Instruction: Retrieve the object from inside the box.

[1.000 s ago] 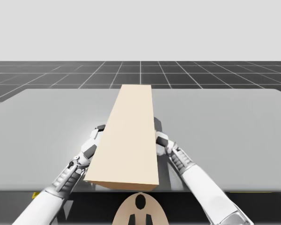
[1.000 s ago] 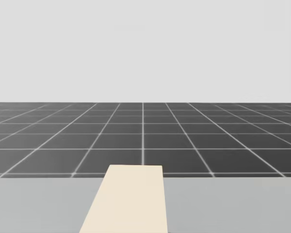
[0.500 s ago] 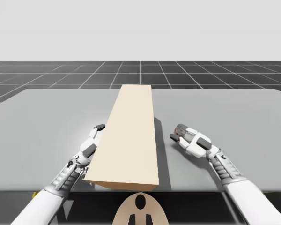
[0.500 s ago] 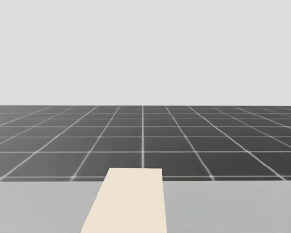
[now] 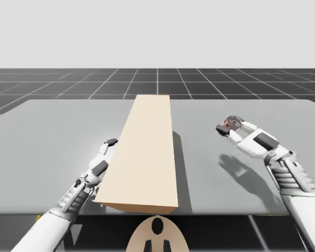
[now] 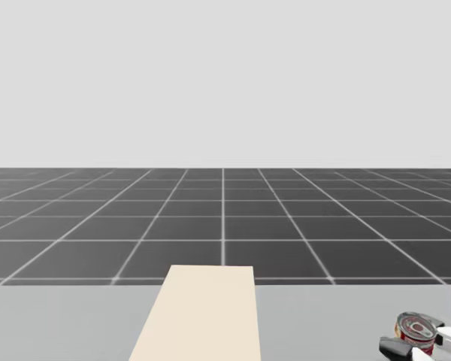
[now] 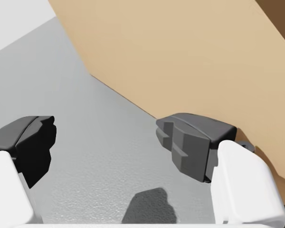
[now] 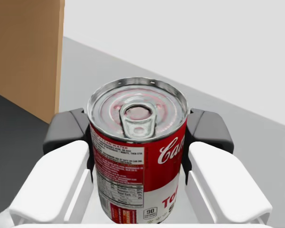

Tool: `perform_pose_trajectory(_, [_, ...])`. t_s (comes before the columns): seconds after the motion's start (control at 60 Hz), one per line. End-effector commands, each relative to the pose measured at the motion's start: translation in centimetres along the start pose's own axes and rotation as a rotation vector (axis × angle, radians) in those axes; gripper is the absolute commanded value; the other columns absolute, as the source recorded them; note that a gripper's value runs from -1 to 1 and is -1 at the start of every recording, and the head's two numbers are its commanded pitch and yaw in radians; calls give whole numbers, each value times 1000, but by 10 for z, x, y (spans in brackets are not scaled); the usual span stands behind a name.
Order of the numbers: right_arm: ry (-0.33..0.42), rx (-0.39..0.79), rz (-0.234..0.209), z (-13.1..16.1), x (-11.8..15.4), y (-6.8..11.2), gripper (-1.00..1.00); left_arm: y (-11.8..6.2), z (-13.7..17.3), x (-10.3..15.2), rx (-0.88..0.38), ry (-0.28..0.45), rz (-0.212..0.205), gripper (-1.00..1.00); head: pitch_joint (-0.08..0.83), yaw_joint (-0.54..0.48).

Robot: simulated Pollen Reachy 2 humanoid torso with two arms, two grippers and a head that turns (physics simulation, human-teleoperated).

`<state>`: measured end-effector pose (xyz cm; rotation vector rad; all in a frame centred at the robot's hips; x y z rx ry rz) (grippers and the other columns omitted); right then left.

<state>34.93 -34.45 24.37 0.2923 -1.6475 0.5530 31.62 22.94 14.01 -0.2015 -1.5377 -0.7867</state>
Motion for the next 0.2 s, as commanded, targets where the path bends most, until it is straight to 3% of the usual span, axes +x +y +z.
perform_pose_trajectory(0.017, [-115, -73, 78, -10, 77, -21, 1000, -12, -6, 6, -53, -45, 26, -1000, 9, -6])
perform_pose_trajectory(0.2, [-242, -164, 80, 11, 144, -22, 1000, -10, -5, 6, -48, -46, 32, -1000, 8, 1])
